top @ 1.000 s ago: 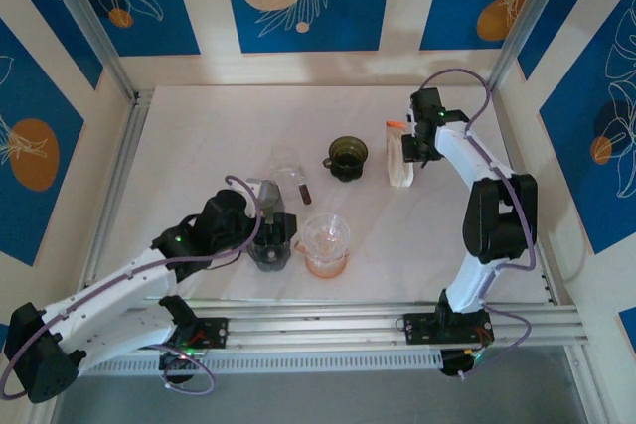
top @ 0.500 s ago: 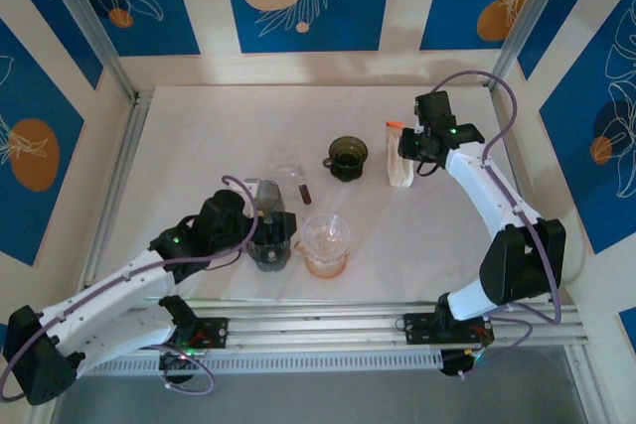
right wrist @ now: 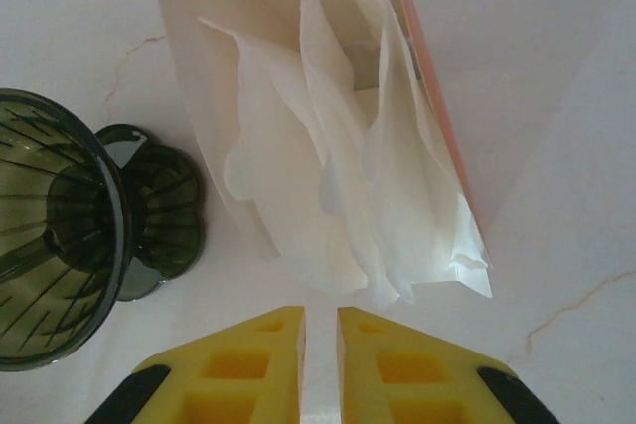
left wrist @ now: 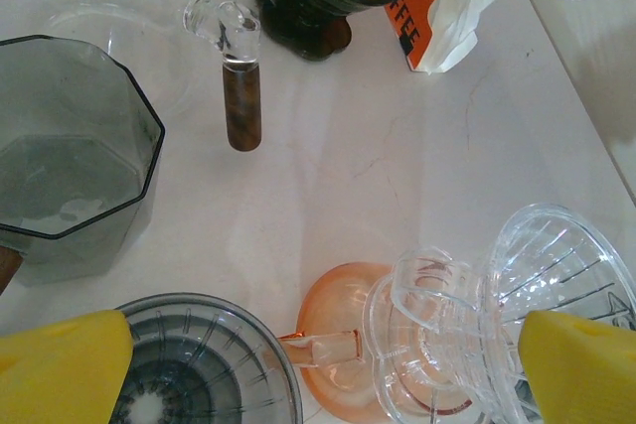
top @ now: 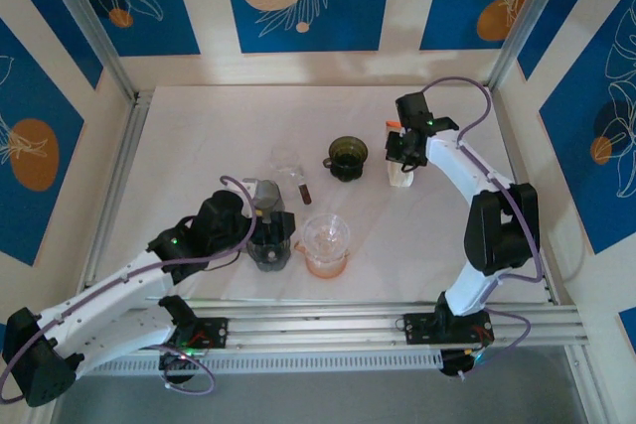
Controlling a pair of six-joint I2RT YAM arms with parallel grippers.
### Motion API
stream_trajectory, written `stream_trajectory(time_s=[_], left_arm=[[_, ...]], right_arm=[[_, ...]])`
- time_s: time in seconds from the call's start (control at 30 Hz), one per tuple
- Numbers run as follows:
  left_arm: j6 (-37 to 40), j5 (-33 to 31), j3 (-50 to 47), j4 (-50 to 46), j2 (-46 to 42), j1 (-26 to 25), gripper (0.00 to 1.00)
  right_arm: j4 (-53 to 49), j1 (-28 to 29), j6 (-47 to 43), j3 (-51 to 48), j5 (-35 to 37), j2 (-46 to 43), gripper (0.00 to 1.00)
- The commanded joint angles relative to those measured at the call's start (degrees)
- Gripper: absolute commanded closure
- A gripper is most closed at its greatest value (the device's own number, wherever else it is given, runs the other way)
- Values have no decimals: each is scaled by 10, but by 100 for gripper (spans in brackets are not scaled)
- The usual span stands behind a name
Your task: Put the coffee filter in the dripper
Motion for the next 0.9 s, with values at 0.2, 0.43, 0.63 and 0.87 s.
stream_trajectory(time_s=[0.2, 0.43, 0.63, 0.87], left_arm=[[7, -12, 10, -8, -4, 5, 0], [5, -14, 6, -7, -5, 5, 0], [5, -14, 6, -4, -3, 5, 0], [5, -14, 5, -3, 1, 6, 0]], right_arm=[[-7, 5, 10, 37, 26, 23, 83], [-17, 6, 3, 61, 42, 40, 83], [-23, 8, -2, 72, 55, 52, 82], [-27, 11, -7, 82, 67, 65, 82]])
